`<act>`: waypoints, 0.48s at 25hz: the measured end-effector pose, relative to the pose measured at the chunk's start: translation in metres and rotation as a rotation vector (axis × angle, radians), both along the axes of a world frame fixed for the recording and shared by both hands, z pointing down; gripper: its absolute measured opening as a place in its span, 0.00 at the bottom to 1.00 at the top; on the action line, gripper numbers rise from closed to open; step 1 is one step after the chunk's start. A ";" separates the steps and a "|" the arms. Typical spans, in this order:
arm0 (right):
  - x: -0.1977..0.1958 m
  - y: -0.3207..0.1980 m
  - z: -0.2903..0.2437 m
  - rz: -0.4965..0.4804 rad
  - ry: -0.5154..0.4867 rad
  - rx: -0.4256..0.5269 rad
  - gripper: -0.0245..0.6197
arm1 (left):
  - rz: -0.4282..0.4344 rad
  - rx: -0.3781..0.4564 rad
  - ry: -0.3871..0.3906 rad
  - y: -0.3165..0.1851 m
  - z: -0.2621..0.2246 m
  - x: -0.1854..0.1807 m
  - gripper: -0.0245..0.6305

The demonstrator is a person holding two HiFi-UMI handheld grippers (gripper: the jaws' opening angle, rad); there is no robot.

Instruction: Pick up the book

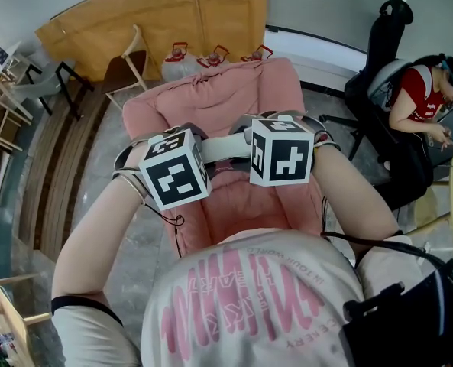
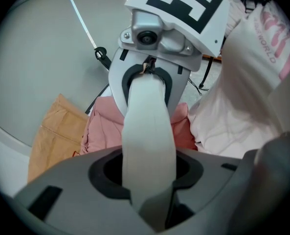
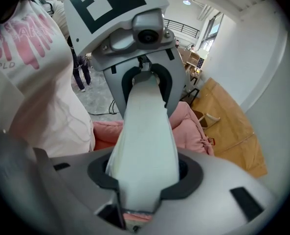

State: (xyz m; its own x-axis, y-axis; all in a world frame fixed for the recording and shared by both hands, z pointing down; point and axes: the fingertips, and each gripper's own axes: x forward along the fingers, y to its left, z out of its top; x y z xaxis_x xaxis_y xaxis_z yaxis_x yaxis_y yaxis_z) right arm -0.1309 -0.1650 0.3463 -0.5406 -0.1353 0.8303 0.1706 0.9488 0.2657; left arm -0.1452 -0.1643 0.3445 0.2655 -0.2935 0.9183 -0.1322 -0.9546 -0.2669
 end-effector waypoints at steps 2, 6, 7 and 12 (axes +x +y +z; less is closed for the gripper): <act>-0.001 0.001 0.002 0.003 -0.003 -0.013 0.33 | 0.006 -0.012 -0.004 0.002 0.002 0.000 0.32; 0.000 0.006 0.006 0.005 -0.012 -0.045 0.33 | 0.014 -0.028 -0.006 0.006 0.005 0.000 0.32; 0.000 0.007 0.007 0.005 -0.014 -0.050 0.33 | 0.016 -0.030 -0.006 0.007 0.006 0.001 0.32; 0.002 0.012 0.011 0.007 -0.015 -0.061 0.33 | 0.022 -0.038 -0.010 0.013 0.009 0.003 0.32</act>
State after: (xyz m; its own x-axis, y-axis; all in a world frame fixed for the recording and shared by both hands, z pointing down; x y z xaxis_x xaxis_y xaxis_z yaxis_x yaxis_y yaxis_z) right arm -0.1289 -0.1532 0.3574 -0.5520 -0.0881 0.8292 0.1609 0.9645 0.2096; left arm -0.1427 -0.1517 0.3533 0.2624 -0.2527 0.9313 -0.1082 -0.9667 -0.2318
